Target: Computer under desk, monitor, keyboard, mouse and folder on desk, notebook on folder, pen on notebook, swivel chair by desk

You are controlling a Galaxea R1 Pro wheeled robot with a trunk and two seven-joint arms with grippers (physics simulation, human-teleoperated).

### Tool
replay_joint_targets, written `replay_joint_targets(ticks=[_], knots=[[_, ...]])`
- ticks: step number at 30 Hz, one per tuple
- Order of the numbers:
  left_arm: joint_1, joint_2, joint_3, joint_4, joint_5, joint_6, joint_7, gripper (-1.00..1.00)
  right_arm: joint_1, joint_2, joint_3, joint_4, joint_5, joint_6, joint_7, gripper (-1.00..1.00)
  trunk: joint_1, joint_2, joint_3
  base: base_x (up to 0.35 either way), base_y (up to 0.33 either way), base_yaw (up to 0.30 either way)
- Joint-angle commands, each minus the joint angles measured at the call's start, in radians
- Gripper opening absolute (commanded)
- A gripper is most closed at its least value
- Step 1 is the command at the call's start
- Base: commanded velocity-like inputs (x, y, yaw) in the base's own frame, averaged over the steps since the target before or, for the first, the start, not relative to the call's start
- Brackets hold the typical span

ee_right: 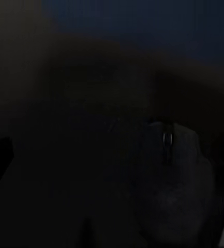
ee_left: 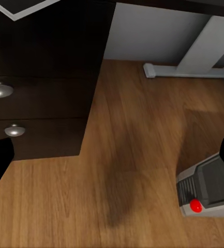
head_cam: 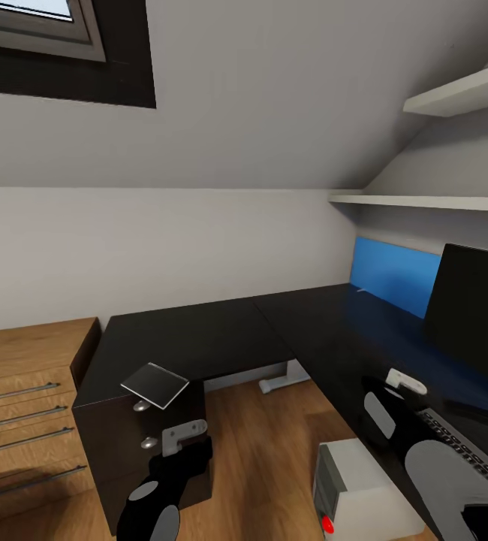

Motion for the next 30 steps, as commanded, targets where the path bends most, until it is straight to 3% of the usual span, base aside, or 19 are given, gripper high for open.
replay_joint_targets(ticks=[1,3,7,11,13,17,19,21,22,24,28,30], knots=[[-0.001,0.0,-0.001,-0.001,0.011,0.002,0.01,1.0,0.0,0.008,0.003,-0.014,-0.001,0.007,-0.006,1.0,0.0,-0.001,-0.001,0.0,0.0,0.0],[-0.001,0.0,-0.001,-0.001,0.01,0.001,0.01,1.0,0.001,0.031,0.003,-0.045,0.013,0.009,-0.007,1.0,0.0,-0.001,-0.001,0.0,0.0,0.0],[-0.001,0.001,-0.001,0.0,0.01,0.001,0.01,1.0,0.003,0.051,0.005,-0.087,0.051,0.027,-0.008,1.0,0.0,-0.001,-0.001,0.0,0.0,0.0],[-0.001,0.001,-0.001,0.0,0.009,0.001,0.01,1.0,0.007,0.07,0.005,-0.155,0.092,0.098,-0.008,1.0,0.0,-0.001,-0.001,0.0,0.0,0.0],[-0.001,0.001,-0.001,0.001,0.009,0.001,0.01,1.0,0.031,0.082,0.005,-0.246,0.107,0.194,-0.008,1.0,0.0,-0.001,-0.001,0.0,0.0,0.0],[-0.001,0.002,-0.001,0.001,0.009,0.001,0.01,1.0,0.064,0.088,0.006,-0.323,0.11,0.293,-0.007,1.0,0.0,-0.001,-0.001,0.0,0.0,0.0],[-0.001,0.001,-0.001,0.001,0.009,0.001,0.01,1.0,0.086,0.098,0.008,-0.383,0.11,0.386,-0.006,1.0,0.0,-0.001,-0.001,0.0,0.0,0.0],[-0.001,0.002,-0.001,0.001,0.009,0.001,0.01,1.0,0.106,0.127,0.007,-0.459,0.11,0.549,-0.005,1.0,0.0,-0.001,-0.001,0.0,0.0,0.0],[-0.001,0.002,-0.001,0.001,0.009,0.001,0.01,1.0,0.108,0.133,0.007,-0.47,0.11,0.583,-0.005,1.0,0.0,-0.001,-0.001,0.0,0.0,0.0],[-0.001,0.002,-0.001,0.001,0.009,0.001,0.01,1.0,0.114,0.16,0.007,-0.513,0.107,0.72,-0.003,1.0,0.0,-0.001,-0.001,0.0,0.0,0.0],[-0.001,0.002,-0.001,0.001,0.009,0.001,0.009,1.0,0.115,0.173,0.006,-0.552,0.087,0.775,-0.002,1.0,0.0,-0.001,-0.001,0.0,0.0,0.0],[-0.001,0.002,-0.001,0.001,0.009,0.001,0.009,1.0,0.116,0.177,0.005,-0.57,0.056,0.794,-0.003,1.0,0.0,-0.001,-0.001,0.0,0.0,0.0]])
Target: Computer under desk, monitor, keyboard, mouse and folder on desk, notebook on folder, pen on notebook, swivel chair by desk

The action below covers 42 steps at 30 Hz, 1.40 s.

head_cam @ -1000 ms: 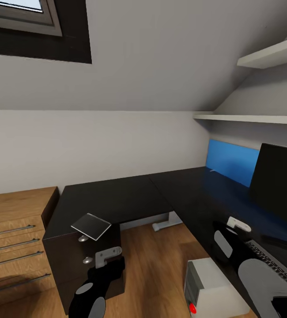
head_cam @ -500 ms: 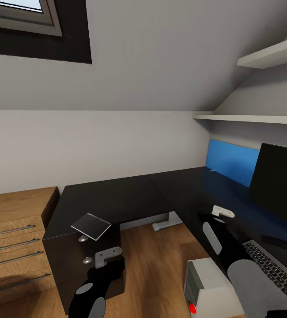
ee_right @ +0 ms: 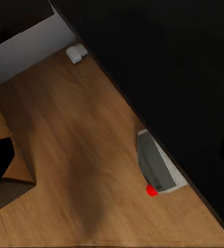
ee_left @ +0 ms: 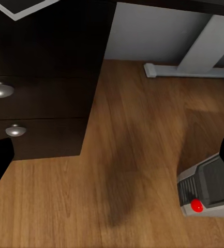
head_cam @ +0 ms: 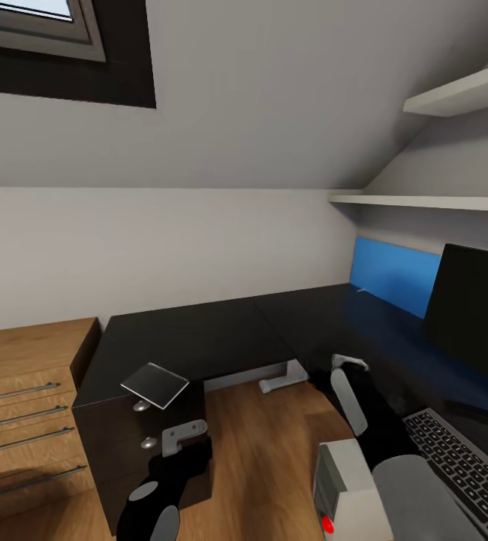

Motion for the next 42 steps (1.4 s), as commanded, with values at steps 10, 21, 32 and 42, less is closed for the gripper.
replay_joint_targets(ticks=[10,21,32,42], knots=[[-0.001,0.0,-0.001,-0.001,0.012,0.001,0.01,1.0,0.001,0.003,0.001,-0.016,-0.073,0.017,-0.012,1.0,0.0,-0.001,-0.001,0.0,0.0,0.177],[-0.001,0.0,-0.001,-0.001,0.01,0.001,0.01,1.0,0.001,0.003,0.003,-0.015,-0.075,0.014,-0.013,1.0,0.0,-0.001,-0.001,0.0,0.0,0.27],[-0.001,0.0,-0.001,-0.001,0.01,0.002,0.01,1.0,0.003,0.003,0.003,-0.012,-0.075,0.014,-0.012,1.0,0.0,-0.001,-0.001,0.0,0.0,0.277],[-0.001,0.002,0.0,-0.001,0.01,-0.001,0.011,1.0,0.004,0.003,0.004,-0.012,-0.074,0.013,-0.01,1.0,0.0,-0.001,-0.004,0.0,0.0,0.278]])
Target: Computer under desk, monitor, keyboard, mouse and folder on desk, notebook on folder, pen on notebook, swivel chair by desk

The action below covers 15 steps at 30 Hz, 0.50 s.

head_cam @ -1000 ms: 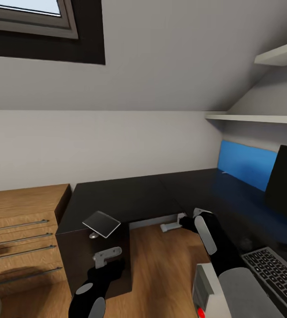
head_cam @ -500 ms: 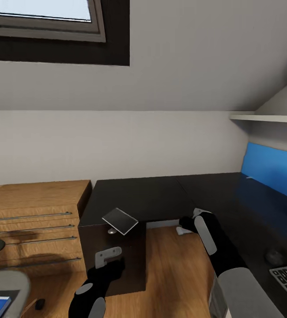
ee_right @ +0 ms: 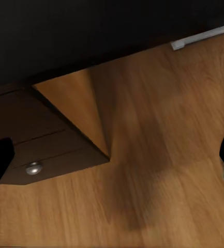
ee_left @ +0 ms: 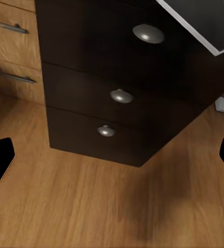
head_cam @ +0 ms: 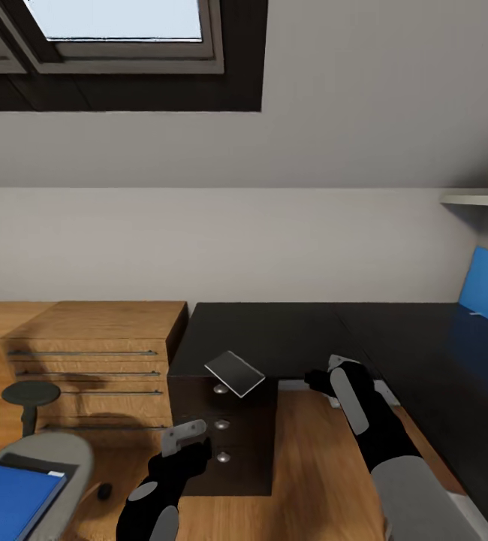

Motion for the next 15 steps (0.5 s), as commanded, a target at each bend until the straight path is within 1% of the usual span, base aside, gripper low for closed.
replay_joint_targets(ticks=[1,15], knots=[[-0.001,0.0,-0.001,-0.001,0.01,0.001,0.01,1.0,0.0,0.0,0.001,-0.001,-0.011,0.002,-0.01,1.0,0.0,-0.001,-0.002,0.0,0.0,0.277],[-0.001,0.0,-0.001,-0.001,0.01,0.001,0.01,1.0,0.004,-0.002,0.001,-0.001,-0.009,-0.019,-0.011,1.0,0.0,-0.001,-0.009,0.0,0.0,0.277]])
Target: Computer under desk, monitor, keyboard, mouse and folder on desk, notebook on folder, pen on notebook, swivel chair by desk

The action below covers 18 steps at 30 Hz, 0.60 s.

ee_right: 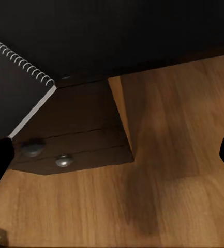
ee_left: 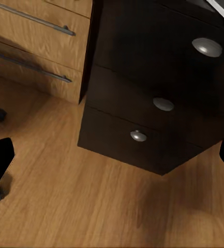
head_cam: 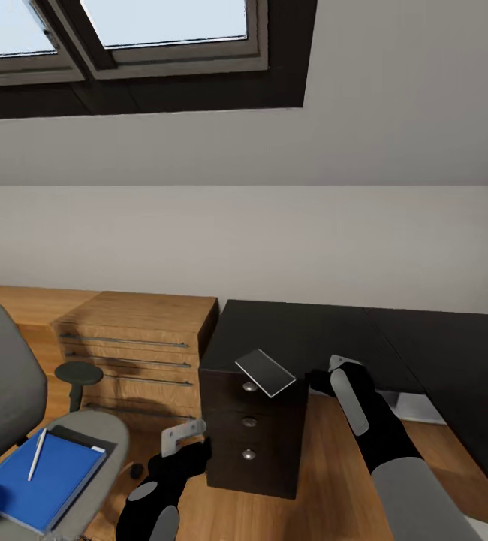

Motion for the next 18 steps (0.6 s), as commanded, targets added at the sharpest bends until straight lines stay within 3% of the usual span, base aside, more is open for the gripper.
replay_joint_targets(ticks=[1,18], knots=[[-0.001,0.0,-0.001,-0.001,0.01,0.002,0.01,1.0,0.0,0.0,0.001,-0.002,-0.011,0.001,-0.01,1.0,0.0,-0.001,-0.002,0.0,0.0,0.277],[-0.001,0.0,-0.001,0.0,0.01,0.002,0.01,1.0,0.0,-0.001,0.001,-0.003,-0.01,-0.001,-0.011,1.0,0.0,-0.001,-0.01,0.0,0.0,0.277]])
